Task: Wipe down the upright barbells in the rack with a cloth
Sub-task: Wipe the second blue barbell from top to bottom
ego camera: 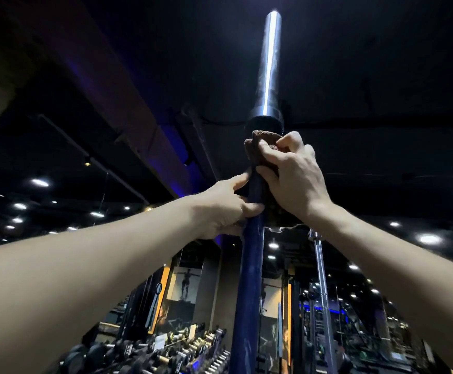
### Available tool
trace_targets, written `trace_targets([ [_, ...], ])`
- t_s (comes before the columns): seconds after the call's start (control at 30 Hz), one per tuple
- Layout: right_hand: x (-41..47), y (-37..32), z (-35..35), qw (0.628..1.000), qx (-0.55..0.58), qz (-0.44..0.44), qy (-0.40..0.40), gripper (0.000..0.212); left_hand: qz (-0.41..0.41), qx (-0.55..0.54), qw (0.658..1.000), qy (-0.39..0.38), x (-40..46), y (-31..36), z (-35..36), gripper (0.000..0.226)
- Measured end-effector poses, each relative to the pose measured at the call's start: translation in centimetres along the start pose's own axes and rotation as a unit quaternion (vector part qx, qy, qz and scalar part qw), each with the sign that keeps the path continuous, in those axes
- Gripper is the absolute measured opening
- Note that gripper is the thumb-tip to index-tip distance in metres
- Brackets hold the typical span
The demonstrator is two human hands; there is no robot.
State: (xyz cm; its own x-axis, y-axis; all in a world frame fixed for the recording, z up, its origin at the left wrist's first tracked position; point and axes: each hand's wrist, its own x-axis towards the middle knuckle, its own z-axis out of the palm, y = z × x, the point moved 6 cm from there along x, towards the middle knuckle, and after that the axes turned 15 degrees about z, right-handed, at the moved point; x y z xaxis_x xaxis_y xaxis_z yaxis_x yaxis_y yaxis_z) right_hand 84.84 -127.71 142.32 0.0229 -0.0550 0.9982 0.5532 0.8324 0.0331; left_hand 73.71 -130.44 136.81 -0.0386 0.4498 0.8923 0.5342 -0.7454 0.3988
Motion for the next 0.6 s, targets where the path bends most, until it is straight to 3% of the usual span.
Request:
trace_targets([
  [0.17,3.7,-1.5,1.0,0.998,-0.056,0.017,0.01,0.023,0.003,0.003,1.0,0.017,0.1,-0.4,-0.2,0.075],
  [0.43,-2.6,-0.7,0.1,1.0,-0.004,-0.017,0.014,0.036,-0.001,-0.039,0.999,0.014,0.0,-0.8,-0.2,0.068],
  [0.6,1.9,-1.1,0.5,1.0,-0.026,0.003,0.004,0.025,-0.003,-0.02,0.999,0.037,0.2,-1.0,0.0,0.071],
])
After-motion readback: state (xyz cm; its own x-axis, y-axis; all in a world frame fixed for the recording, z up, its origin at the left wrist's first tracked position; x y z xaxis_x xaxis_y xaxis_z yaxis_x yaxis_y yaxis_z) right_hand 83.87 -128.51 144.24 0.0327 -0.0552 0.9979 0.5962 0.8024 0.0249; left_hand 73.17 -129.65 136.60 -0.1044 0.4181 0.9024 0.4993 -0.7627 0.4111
